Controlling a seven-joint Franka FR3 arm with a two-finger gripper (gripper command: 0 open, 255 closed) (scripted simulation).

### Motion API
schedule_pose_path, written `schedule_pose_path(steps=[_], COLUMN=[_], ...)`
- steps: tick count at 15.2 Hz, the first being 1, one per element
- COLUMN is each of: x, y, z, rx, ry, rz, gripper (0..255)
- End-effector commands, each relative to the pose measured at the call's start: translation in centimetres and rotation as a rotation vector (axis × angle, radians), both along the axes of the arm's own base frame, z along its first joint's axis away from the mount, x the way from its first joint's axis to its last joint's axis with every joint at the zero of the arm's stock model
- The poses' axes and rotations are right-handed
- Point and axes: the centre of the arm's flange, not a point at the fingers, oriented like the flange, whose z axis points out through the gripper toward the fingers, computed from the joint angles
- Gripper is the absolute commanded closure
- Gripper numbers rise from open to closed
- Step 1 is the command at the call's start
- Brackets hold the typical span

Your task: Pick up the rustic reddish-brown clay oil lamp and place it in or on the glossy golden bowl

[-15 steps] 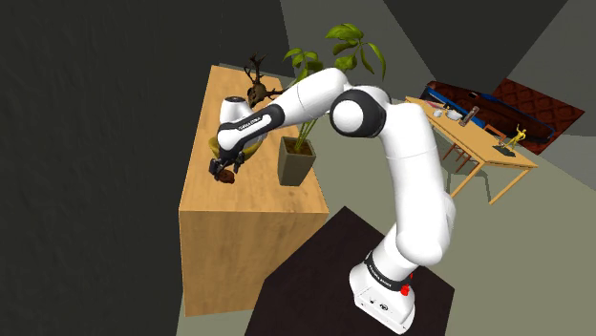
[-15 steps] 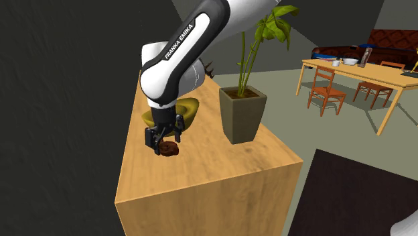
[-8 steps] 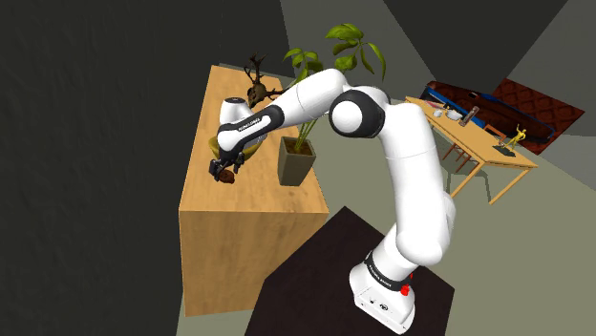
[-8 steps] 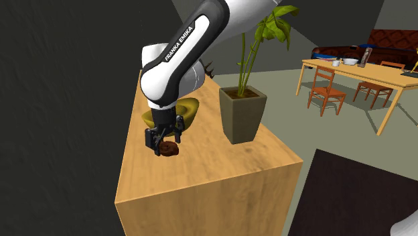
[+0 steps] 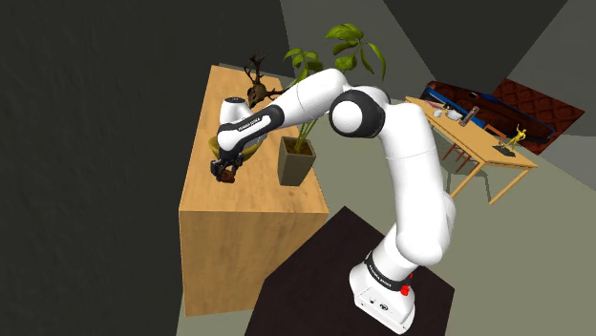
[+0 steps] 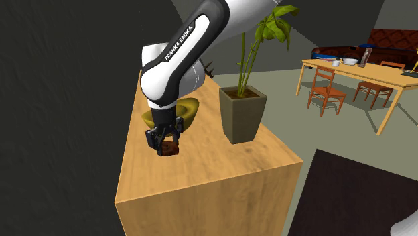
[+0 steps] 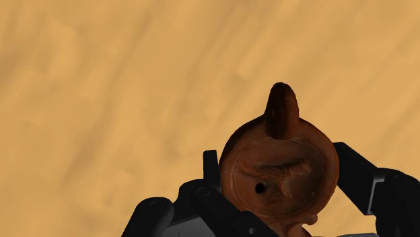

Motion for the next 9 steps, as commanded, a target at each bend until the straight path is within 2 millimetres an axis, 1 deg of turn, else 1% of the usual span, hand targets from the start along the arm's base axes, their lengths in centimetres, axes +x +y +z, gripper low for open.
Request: schedule_pose_path(steps=[1,2,9], x=[0.0,0.0,0.0], y=[0.0,0.0,0.0], z=[-0.1,-0.1,3.6], rx=[0.0,0.0,0.0], ry=[0.001,0.001,0.001], rz=[0.0,0.0,0.0], gripper=[255,255,255])
